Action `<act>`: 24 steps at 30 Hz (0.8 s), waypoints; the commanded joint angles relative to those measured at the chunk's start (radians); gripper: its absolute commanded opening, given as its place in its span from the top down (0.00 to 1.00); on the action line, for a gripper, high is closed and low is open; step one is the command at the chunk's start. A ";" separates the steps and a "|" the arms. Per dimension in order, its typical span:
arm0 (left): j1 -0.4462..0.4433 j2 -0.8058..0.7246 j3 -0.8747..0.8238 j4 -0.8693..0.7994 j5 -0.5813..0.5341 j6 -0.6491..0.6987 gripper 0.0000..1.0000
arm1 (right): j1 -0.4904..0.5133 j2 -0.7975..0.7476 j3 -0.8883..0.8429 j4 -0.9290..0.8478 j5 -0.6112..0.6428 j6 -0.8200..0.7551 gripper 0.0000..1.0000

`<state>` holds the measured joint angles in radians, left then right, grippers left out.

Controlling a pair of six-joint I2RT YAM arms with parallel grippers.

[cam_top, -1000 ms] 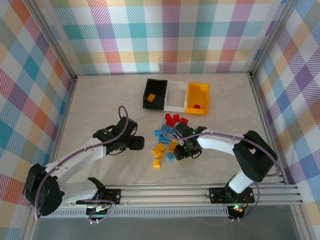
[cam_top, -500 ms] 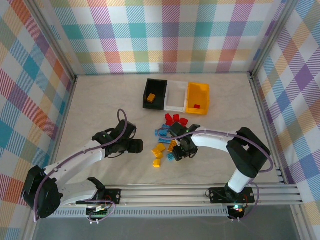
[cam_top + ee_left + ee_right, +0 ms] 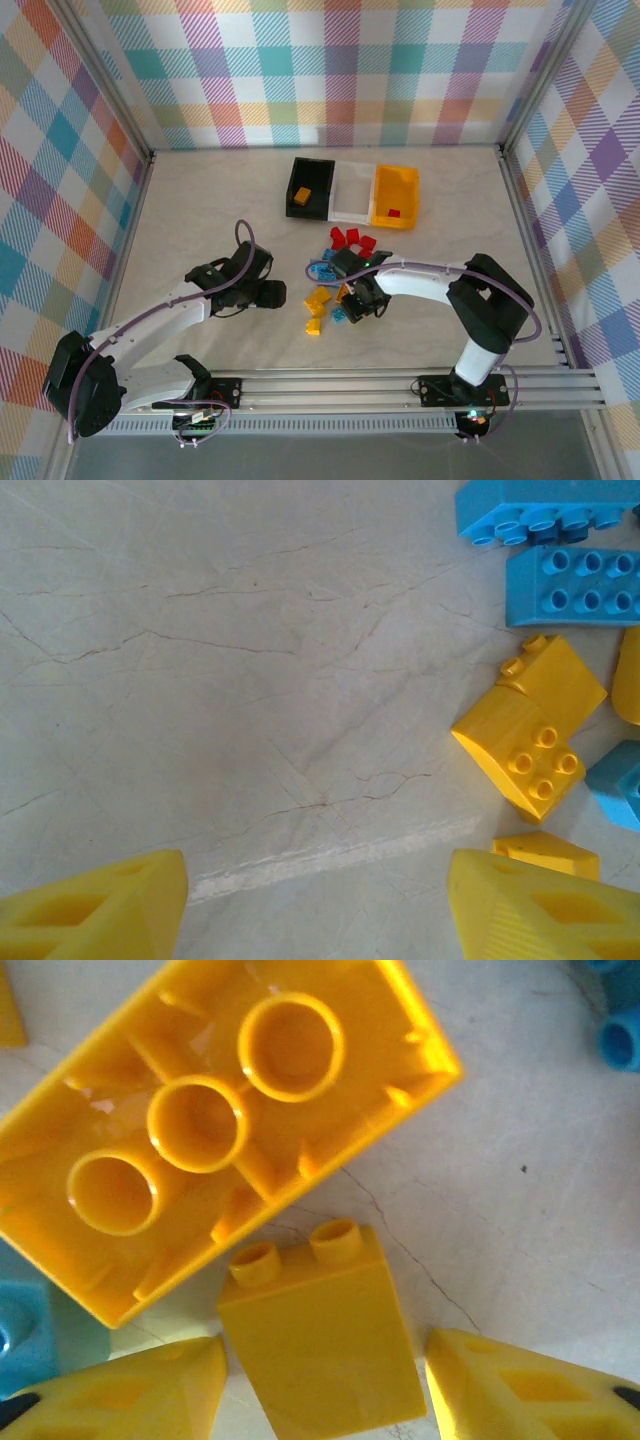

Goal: Sort the legos into containers by color

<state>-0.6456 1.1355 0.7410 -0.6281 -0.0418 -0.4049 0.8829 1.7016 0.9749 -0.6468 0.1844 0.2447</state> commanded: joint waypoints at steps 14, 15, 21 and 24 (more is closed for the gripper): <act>-0.004 -0.036 -0.017 -0.011 0.003 -0.012 0.30 | 0.012 0.042 0.014 0.149 0.072 -0.024 0.62; -0.005 -0.035 -0.017 -0.010 0.004 -0.011 0.30 | 0.013 0.031 0.009 0.146 0.070 -0.021 0.63; -0.005 -0.022 -0.010 0.010 0.020 -0.013 0.30 | 0.013 -0.091 -0.045 0.110 0.063 0.020 0.63; -0.005 -0.015 -0.008 0.028 0.040 -0.017 0.30 | 0.013 -0.176 -0.054 0.085 0.061 0.040 0.64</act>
<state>-0.6456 1.1172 0.7288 -0.6220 -0.0334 -0.4049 0.9016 1.6123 0.9253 -0.5835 0.2237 0.2466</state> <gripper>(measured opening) 0.704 0.368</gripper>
